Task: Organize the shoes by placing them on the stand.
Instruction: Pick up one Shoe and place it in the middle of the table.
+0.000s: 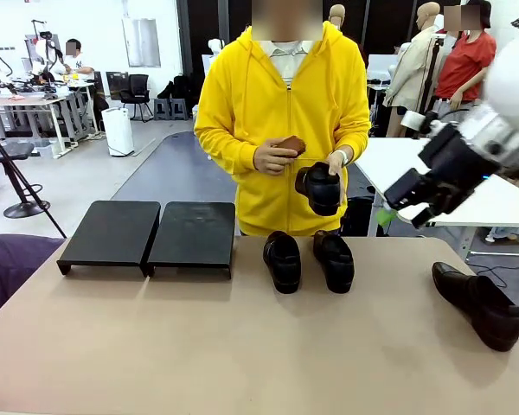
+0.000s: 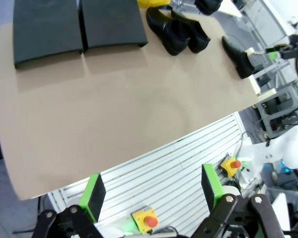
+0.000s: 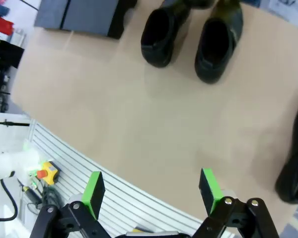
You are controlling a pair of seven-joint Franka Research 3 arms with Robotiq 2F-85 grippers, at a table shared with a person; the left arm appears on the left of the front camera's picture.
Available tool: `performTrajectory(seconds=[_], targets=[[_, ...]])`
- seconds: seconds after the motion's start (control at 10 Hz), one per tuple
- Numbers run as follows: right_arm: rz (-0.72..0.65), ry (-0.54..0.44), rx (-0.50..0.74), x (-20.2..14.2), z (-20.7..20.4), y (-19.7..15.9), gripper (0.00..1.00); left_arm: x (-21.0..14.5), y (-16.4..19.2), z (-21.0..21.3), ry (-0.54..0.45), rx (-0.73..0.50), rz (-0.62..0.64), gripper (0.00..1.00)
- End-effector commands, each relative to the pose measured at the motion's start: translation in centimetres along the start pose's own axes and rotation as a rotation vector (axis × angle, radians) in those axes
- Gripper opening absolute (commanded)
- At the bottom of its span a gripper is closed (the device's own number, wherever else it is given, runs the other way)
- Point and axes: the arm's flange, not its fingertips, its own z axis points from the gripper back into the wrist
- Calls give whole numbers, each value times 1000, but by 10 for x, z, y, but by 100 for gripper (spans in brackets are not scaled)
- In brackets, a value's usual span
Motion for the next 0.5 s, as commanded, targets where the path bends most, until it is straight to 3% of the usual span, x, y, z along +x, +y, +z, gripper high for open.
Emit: performTrajectory(seconds=[0.0, 0.4], targets=[[-4, -15, 34, 5, 9, -8, 100, 1, 0, 2, -2, -21, -9, 100], [-124, -39, 14, -81, 70, -3, 100, 1, 0, 2, -2, -21, -9, 100]])
